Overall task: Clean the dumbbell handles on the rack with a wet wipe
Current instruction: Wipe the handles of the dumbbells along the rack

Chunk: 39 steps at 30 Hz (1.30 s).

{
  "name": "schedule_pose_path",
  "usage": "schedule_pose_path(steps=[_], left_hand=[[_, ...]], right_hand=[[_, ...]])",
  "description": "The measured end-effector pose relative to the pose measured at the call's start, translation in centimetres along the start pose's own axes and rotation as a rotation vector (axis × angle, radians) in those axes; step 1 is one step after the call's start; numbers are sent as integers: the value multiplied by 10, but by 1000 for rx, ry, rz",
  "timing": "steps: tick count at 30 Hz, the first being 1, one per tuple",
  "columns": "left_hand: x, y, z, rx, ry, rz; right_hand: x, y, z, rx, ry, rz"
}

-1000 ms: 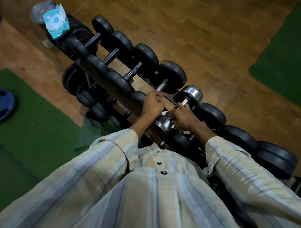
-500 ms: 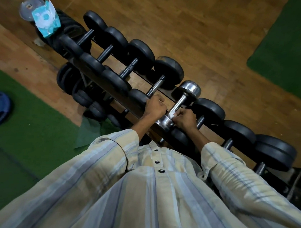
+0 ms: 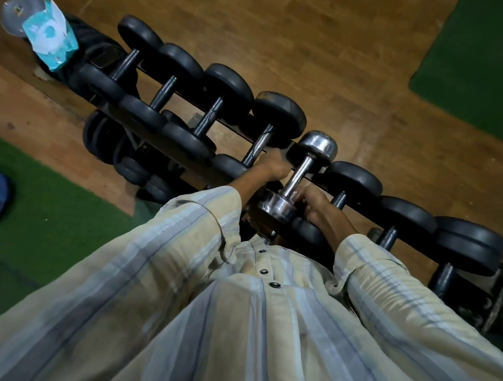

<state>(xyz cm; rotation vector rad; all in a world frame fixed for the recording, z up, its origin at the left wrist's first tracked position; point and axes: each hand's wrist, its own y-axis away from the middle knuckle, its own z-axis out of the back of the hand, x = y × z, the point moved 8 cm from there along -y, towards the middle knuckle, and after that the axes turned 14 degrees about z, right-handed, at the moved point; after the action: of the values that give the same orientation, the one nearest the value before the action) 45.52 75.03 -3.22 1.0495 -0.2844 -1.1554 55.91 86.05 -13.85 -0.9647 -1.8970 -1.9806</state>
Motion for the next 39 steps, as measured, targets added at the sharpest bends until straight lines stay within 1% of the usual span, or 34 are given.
schedule_pose_path(steps=[4,6,11,14,16,19,21,23,25,26,27,29,32,34,37,39], left_hand=[[-6,-11,-6,50,-156,2],[-6,-20,-14,94,-265,-5],[-1,-38,-39,206,-496,-47],[-1,-48,-47,228,-596,-54],[1,-55,-49,213,-657,-23],[-1,-59,-50,165,-743,-58],[-3,-62,-48,115,-784,-61],[-1,-65,-45,112,-839,-30],[-1,-64,-41,116,-839,-5],[-2,-64,-39,116,-833,-8],[-3,-62,-39,127,-839,-14],[-4,-60,-37,125,-804,-37],[-4,-56,-35,168,-707,-42],[-5,-55,-33,199,-587,-17],[-2,-50,-34,220,-490,7],[3,-46,-31,257,-346,63]], right_hand=[[6,4,3,-52,-81,-30],[4,2,-2,-43,-119,-35],[10,3,-11,-100,-215,-74],[9,0,-8,-110,-228,-67],[4,-6,0,-153,-202,-48],[-7,-21,12,-230,-171,-27],[-6,-27,21,-253,-45,7],[4,-27,27,-263,183,84],[25,-17,29,-286,383,251],[34,-13,29,-282,443,338],[43,-6,27,-257,465,425],[55,6,22,-172,475,537],[65,20,7,18,480,614],[63,25,2,99,514,625],[59,28,3,79,558,675],[60,28,1,57,657,764]])
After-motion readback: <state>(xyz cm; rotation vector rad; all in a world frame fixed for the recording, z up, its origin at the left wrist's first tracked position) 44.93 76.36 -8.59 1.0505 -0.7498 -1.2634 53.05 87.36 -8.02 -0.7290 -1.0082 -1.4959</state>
